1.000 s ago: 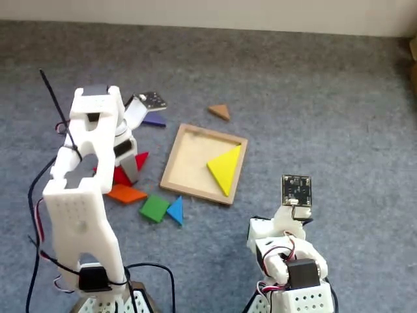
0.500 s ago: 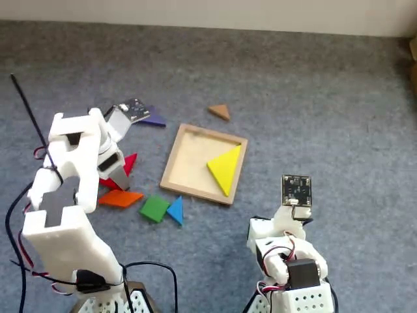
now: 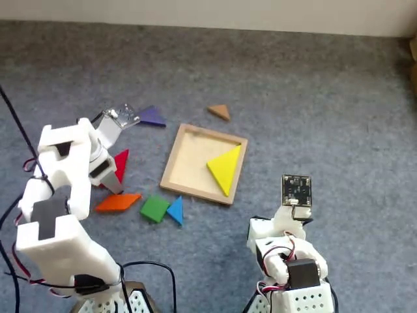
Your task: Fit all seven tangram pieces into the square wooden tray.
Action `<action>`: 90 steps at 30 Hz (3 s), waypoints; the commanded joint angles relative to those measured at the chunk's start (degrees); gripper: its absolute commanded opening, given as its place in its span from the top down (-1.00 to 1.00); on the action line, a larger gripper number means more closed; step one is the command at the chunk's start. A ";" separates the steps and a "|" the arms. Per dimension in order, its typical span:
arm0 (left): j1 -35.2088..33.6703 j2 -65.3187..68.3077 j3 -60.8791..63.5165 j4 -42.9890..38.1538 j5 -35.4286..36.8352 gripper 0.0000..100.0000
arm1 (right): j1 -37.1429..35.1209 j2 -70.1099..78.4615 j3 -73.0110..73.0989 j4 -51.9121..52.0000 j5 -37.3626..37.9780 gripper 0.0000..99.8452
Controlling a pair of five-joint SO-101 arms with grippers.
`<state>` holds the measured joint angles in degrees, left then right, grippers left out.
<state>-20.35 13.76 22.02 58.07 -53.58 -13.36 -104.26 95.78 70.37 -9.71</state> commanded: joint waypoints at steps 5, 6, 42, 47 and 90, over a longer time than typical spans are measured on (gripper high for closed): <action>0.40 -2.51 5.05 -10.81 -0.44 0.40 | 1.10 -1.01 6.73 -1.36 0.44 0.99; 0.75 -2.51 5.23 -10.81 -0.53 0.40 | 1.10 -1.01 6.73 -1.36 0.44 0.99; 2.33 -2.77 -10.77 0.53 26.73 0.36 | 1.10 -1.01 6.73 -1.36 0.44 0.99; 3.47 -2.15 -19.21 5.71 40.88 0.36 | 1.10 -1.01 6.73 -1.36 0.44 0.99; 2.24 31.34 -65.54 34.64 65.41 0.36 | 1.10 -1.01 6.73 -1.27 0.44 0.99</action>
<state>-16.57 45.41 -39.08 90.33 11.74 -13.36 -104.26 95.78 70.37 -9.71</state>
